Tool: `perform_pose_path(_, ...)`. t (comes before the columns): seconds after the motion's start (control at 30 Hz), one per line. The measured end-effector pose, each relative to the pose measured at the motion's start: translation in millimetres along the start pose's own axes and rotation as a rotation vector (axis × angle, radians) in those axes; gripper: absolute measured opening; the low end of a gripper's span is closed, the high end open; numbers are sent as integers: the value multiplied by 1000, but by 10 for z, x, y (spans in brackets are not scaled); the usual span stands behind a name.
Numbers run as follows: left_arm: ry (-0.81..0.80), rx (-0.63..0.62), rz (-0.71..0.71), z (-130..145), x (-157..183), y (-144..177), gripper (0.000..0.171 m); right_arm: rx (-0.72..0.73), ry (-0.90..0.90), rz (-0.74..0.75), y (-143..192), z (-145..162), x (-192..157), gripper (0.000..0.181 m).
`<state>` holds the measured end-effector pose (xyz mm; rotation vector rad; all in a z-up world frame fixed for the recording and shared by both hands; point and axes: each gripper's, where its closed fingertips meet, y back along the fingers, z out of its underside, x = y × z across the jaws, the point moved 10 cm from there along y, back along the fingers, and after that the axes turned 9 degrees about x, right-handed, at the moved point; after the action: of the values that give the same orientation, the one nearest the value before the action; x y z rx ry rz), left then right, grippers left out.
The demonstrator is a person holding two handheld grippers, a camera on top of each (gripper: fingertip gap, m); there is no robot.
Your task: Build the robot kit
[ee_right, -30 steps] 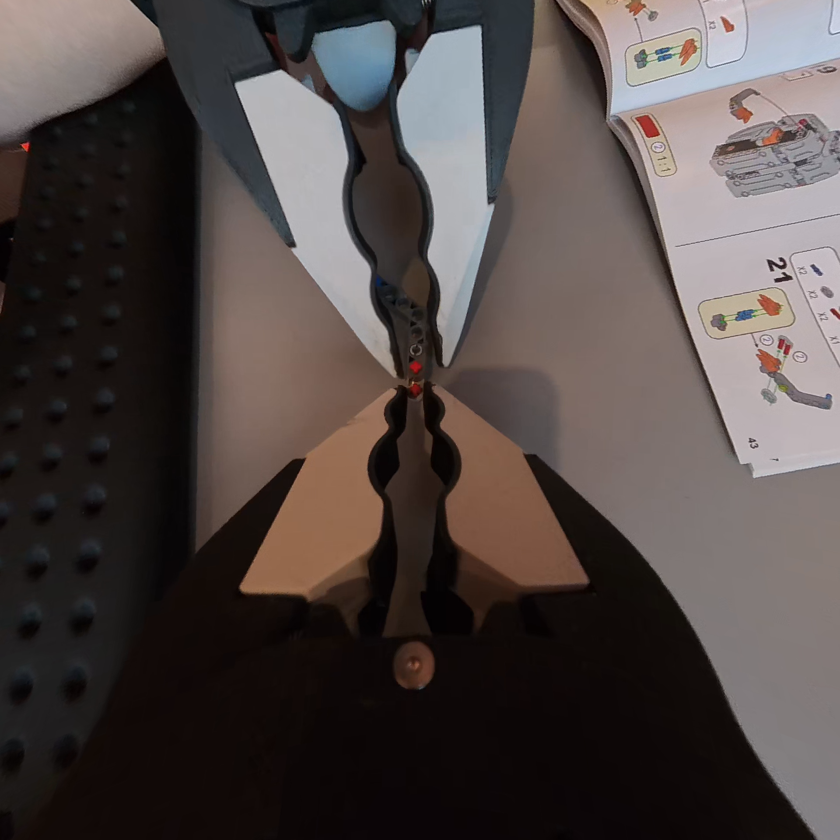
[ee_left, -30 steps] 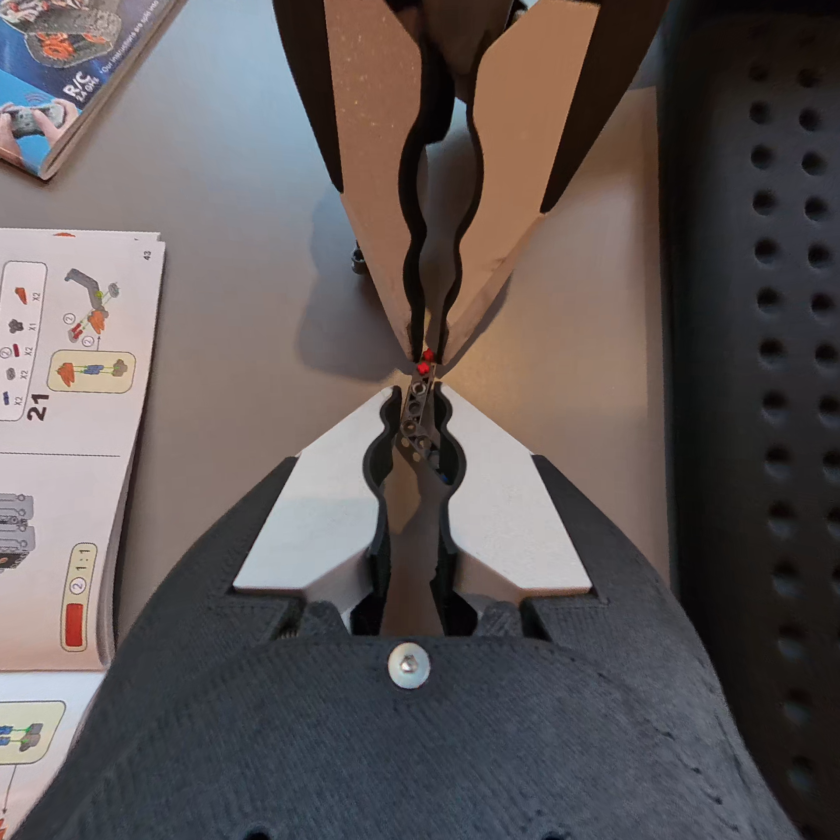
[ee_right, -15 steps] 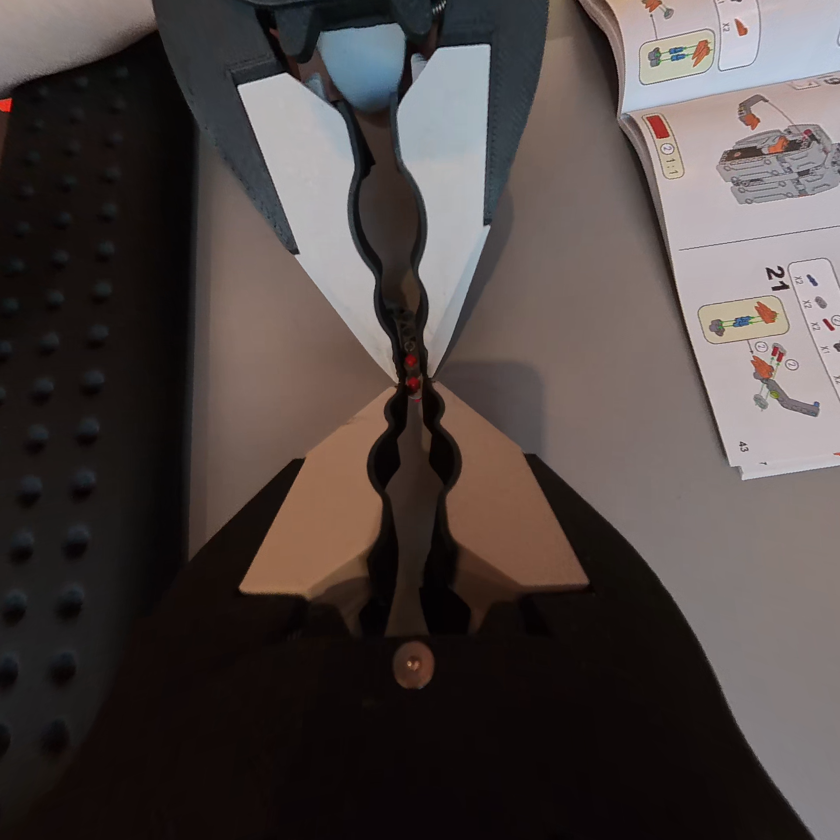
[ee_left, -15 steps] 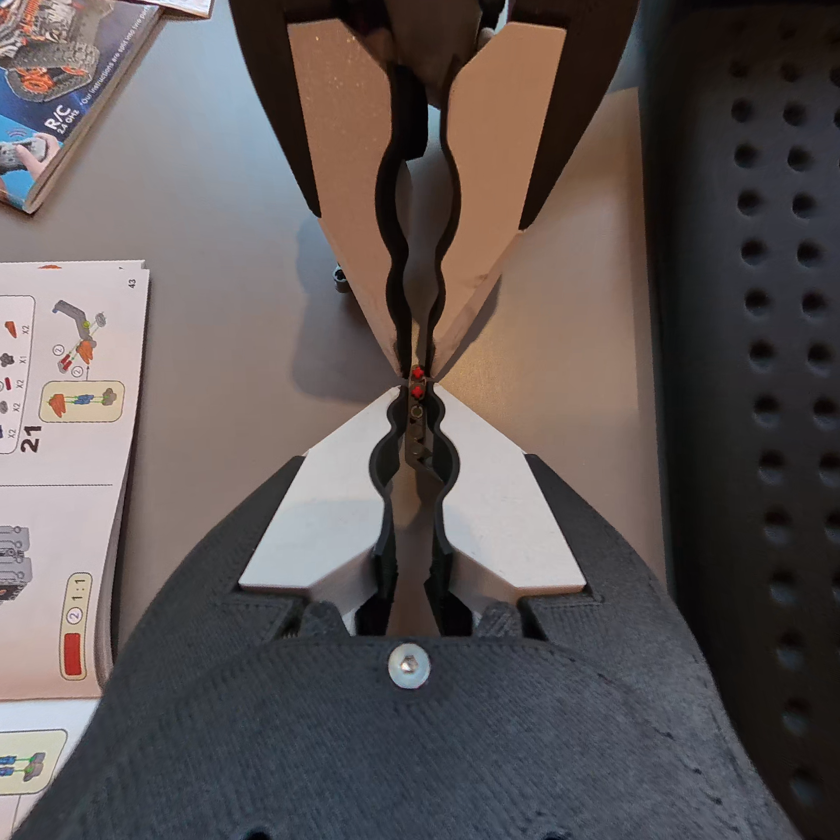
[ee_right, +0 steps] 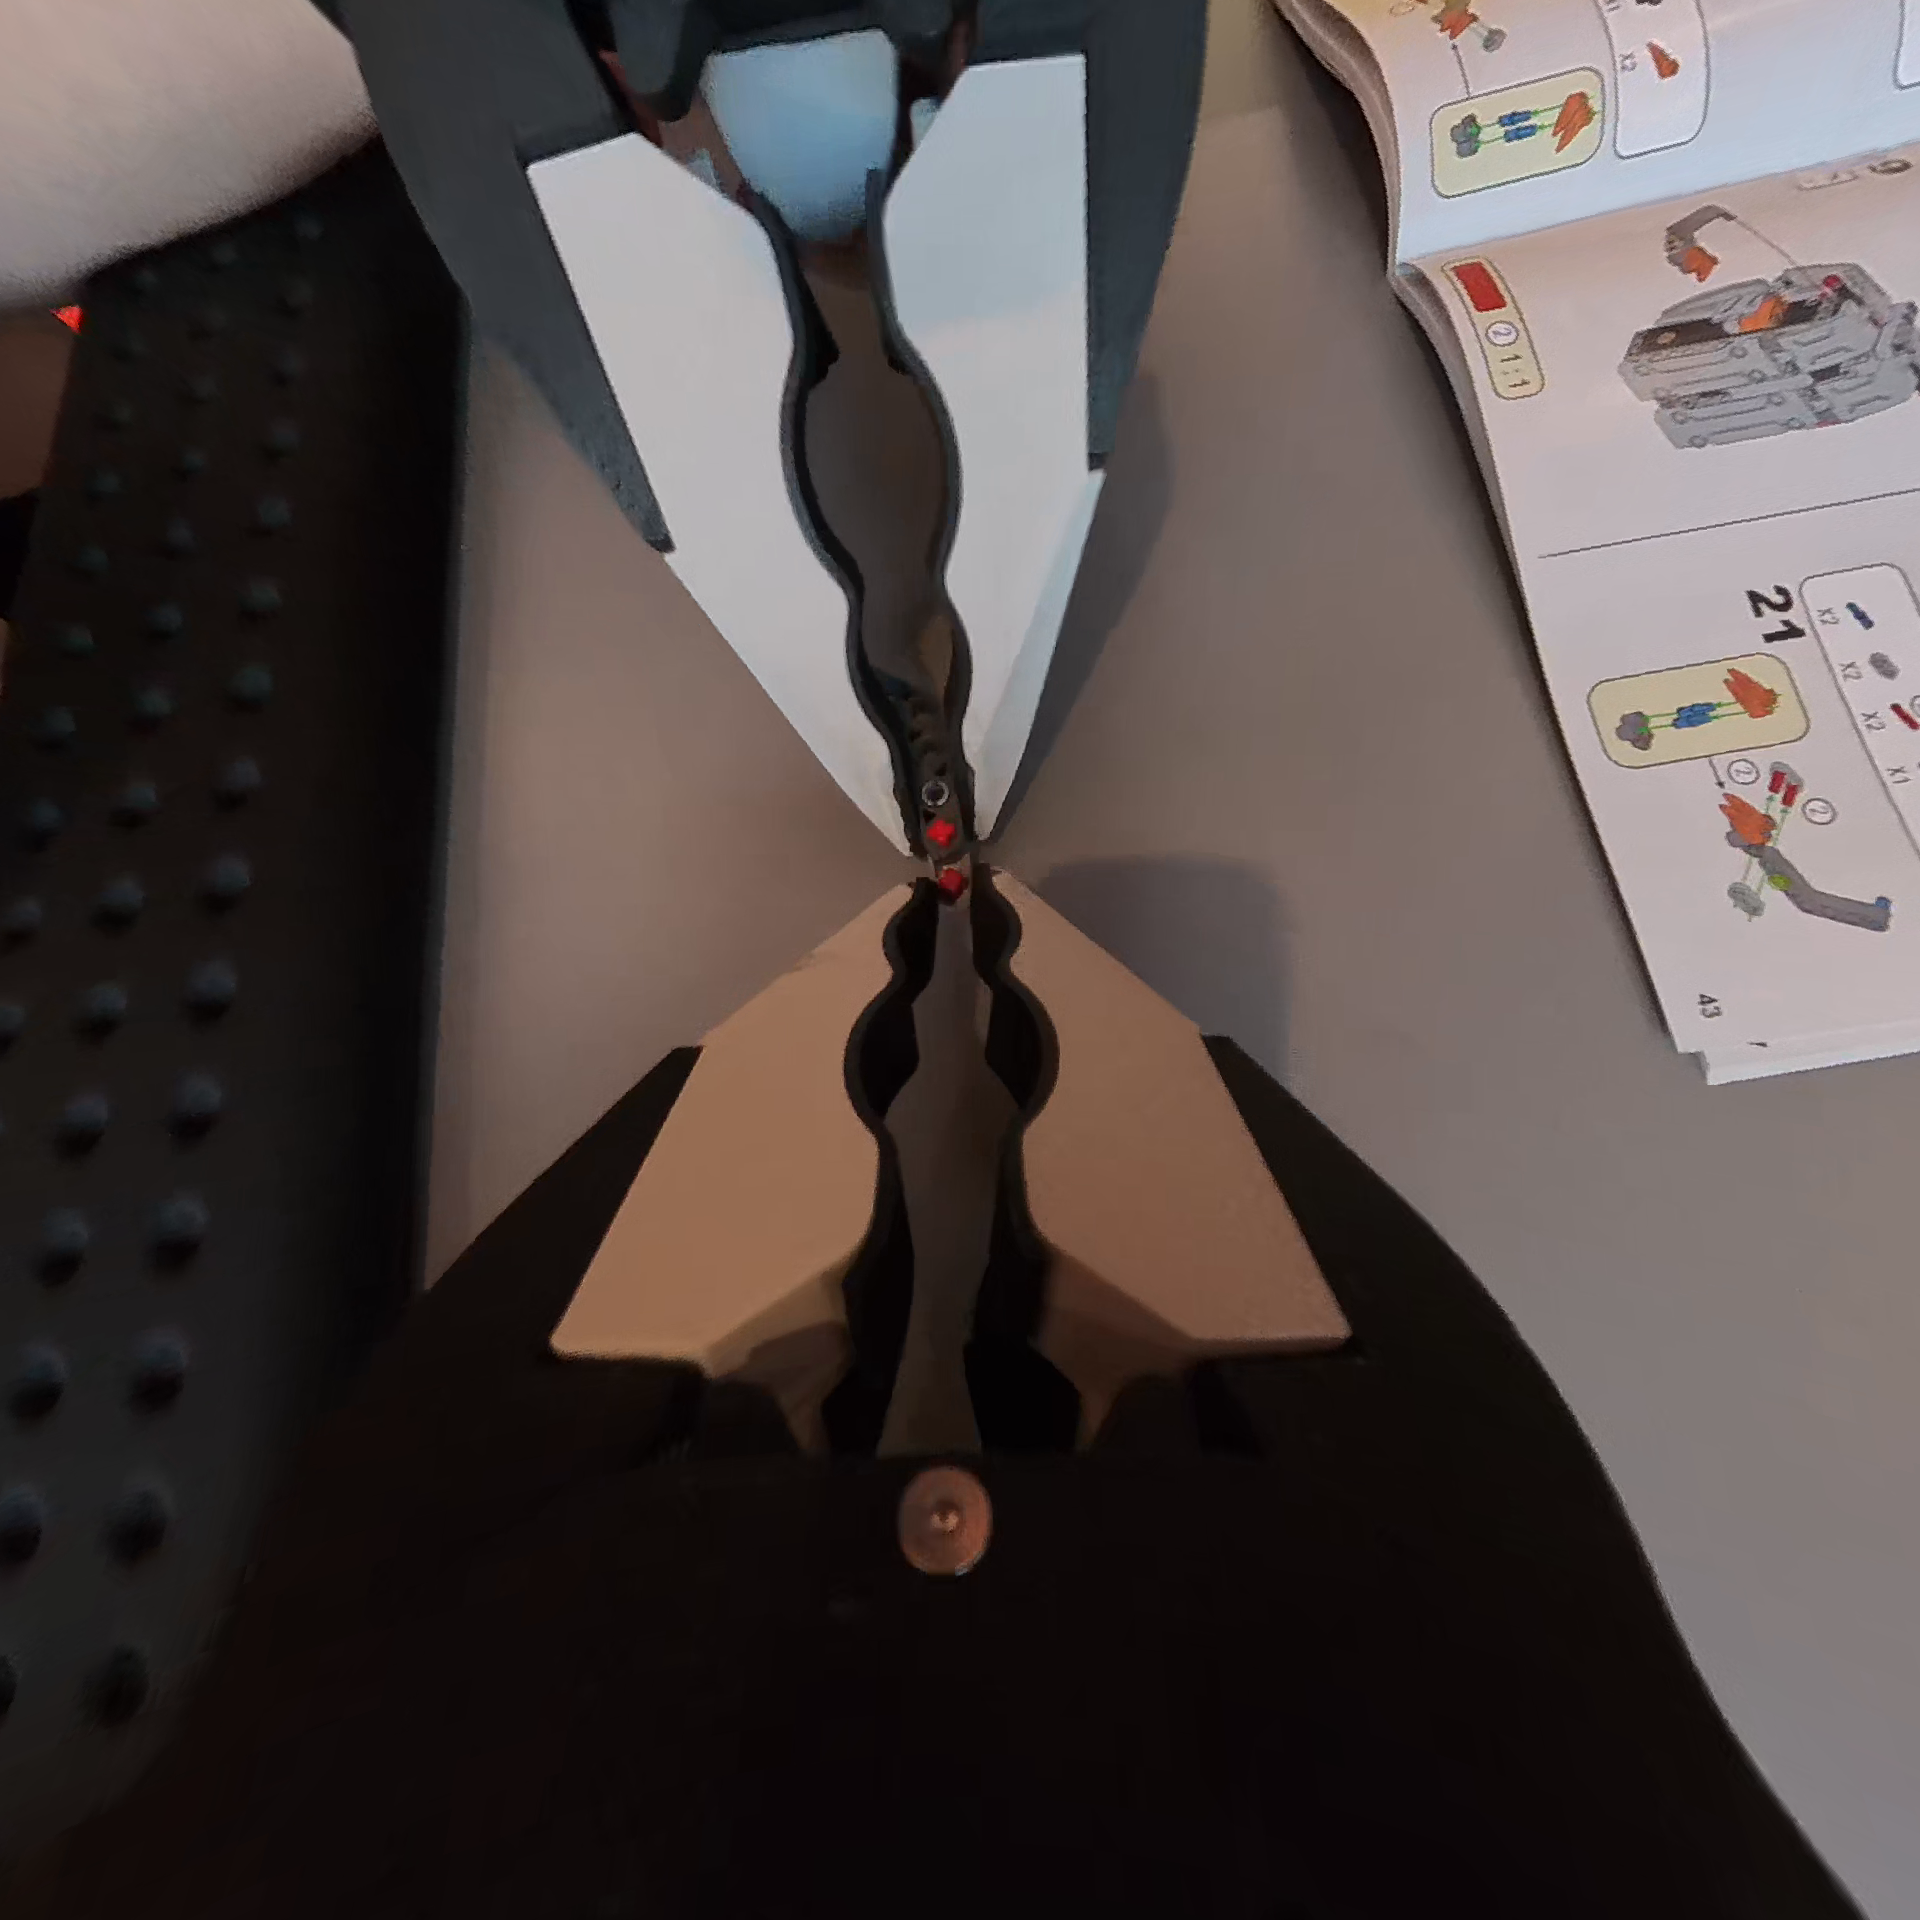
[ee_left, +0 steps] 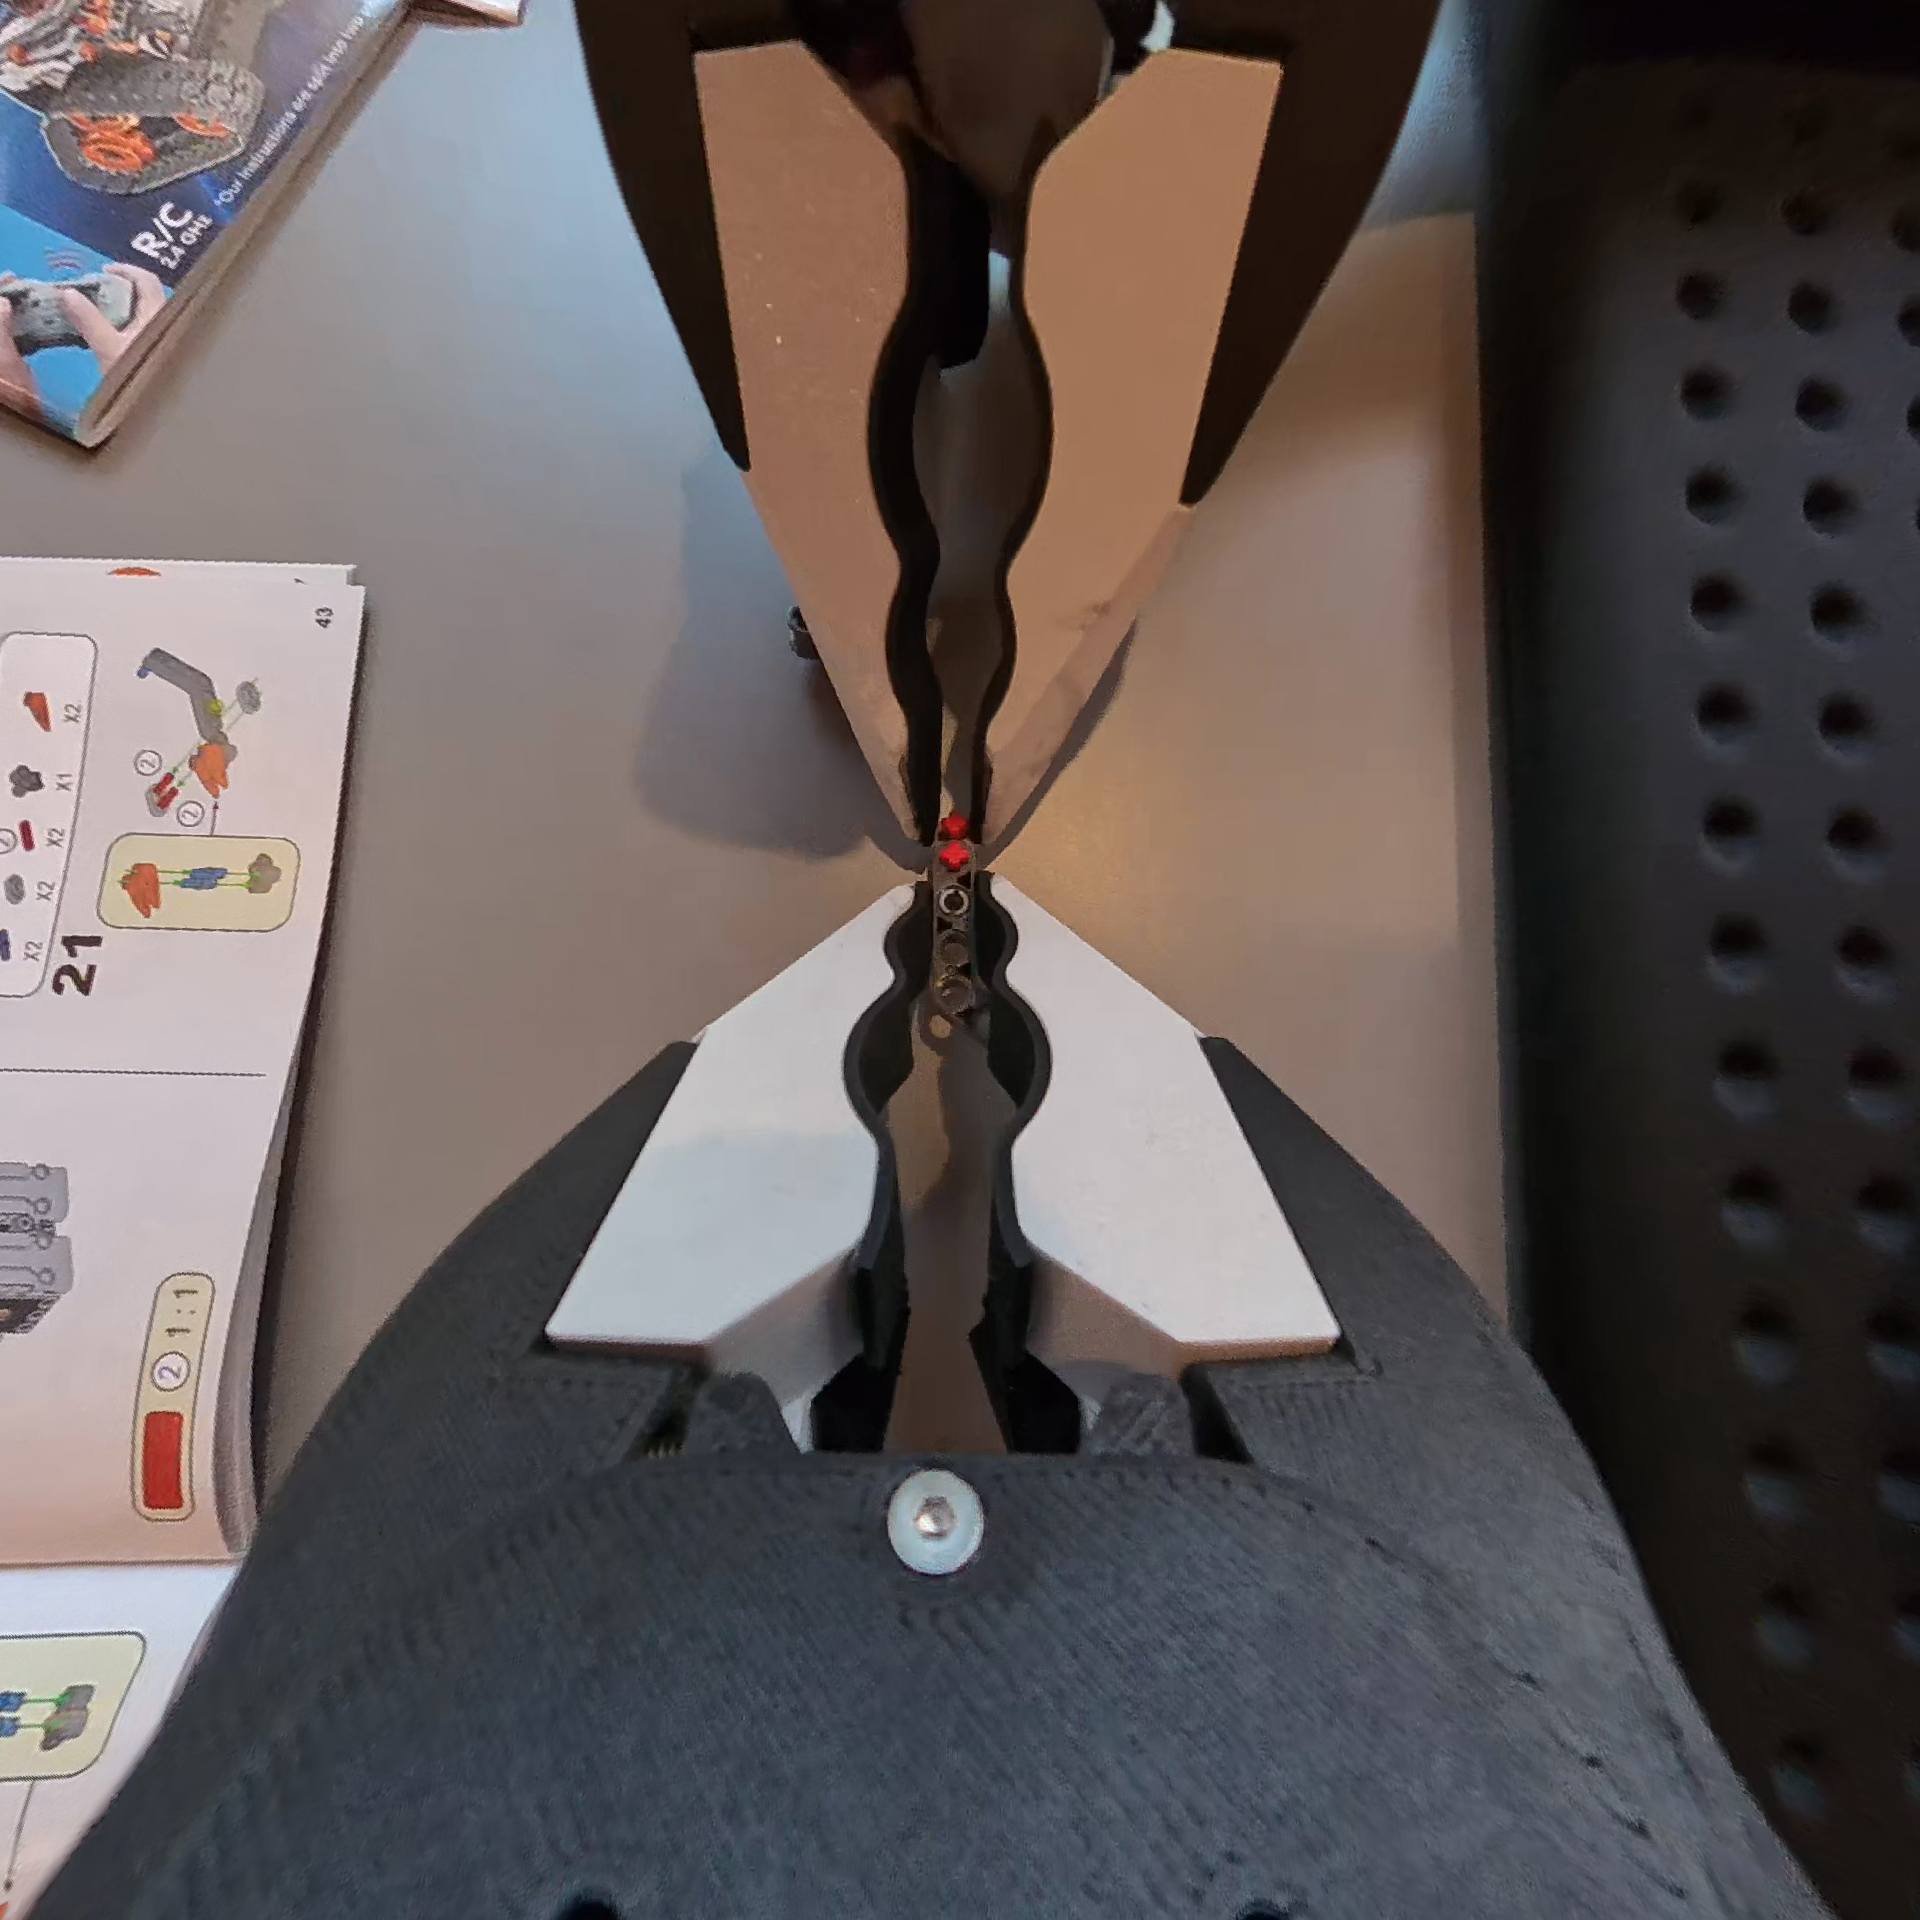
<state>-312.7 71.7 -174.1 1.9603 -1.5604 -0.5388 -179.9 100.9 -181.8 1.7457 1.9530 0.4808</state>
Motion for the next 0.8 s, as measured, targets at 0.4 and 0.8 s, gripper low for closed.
perform_pose_path(0.4,42,-2,18,23,-40,-7,6,-67,12,2,-20,-38,3,8)
perform_pose_path(0.8,48,-7,14,35,-39,-43,6,-98,-12,-1,-50,-13,16,8)
